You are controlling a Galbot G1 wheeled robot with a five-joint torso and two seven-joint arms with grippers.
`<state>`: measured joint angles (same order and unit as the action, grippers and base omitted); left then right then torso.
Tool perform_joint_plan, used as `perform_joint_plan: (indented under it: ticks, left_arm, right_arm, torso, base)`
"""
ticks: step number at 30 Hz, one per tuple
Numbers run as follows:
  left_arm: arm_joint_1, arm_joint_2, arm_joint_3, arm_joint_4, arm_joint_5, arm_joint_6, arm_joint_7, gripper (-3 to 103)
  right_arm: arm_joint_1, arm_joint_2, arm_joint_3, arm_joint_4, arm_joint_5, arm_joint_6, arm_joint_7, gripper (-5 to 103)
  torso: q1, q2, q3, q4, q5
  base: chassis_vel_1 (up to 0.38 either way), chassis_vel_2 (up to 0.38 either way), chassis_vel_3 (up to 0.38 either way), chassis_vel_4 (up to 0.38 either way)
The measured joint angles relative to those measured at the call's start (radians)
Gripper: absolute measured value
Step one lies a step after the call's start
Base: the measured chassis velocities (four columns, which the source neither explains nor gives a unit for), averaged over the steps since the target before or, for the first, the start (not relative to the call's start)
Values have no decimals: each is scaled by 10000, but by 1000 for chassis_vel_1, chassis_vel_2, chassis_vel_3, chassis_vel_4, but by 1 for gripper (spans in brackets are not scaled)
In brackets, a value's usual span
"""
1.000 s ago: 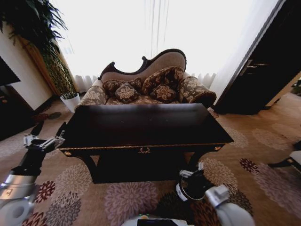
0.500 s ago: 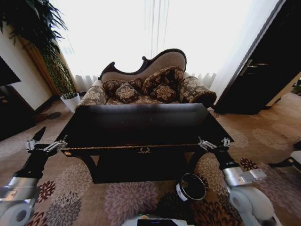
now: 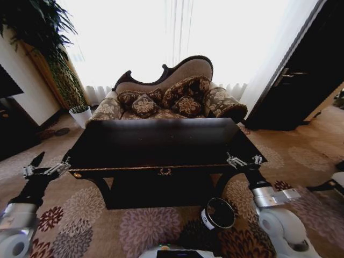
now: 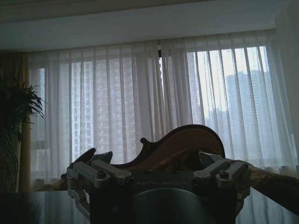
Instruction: Move to the front of the table and place the trash on the table into the trash bin.
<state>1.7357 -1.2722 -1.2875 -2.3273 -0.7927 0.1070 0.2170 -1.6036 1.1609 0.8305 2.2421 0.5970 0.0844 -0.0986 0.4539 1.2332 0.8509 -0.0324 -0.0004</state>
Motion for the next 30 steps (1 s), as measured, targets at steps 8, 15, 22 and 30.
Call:
perform_joint_plan:
  ticks: [8, 15, 22, 30]
  left_arm:
    - [-18, -18, -127, -12, -60, -123, 195, 100]
    - [-74, -106, -40, 16, 0, -177, 254, 100]
    - [-108, -83, -22, 51, 33, -179, 265, 100]
    - [-129, -92, 53, 66, 74, -186, 284, 100]
  right_arm:
    - [-6, 276, -20, -55, -63, 151, -339, 100]
    - [-8, 386, -40, -101, -79, 197, -367, 100]
    - [-18, 355, 96, -204, 24, 262, -364, 100]
    - [-79, 376, 140, -247, 53, 330, -520, 100]
  torso:
    - [0, 0, 0, -1, 2]
    - [2, -1, 1, 0, 2]
    - [4, -1, 1, -1, 3]
    - [-5, 2, -2, -1, 2]
  base:
    - [0, 0, 0, 0]
    - [6, -4, -6, 9]
    - [89, -92, -84, 111]
    - [189, -174, -200, 180]
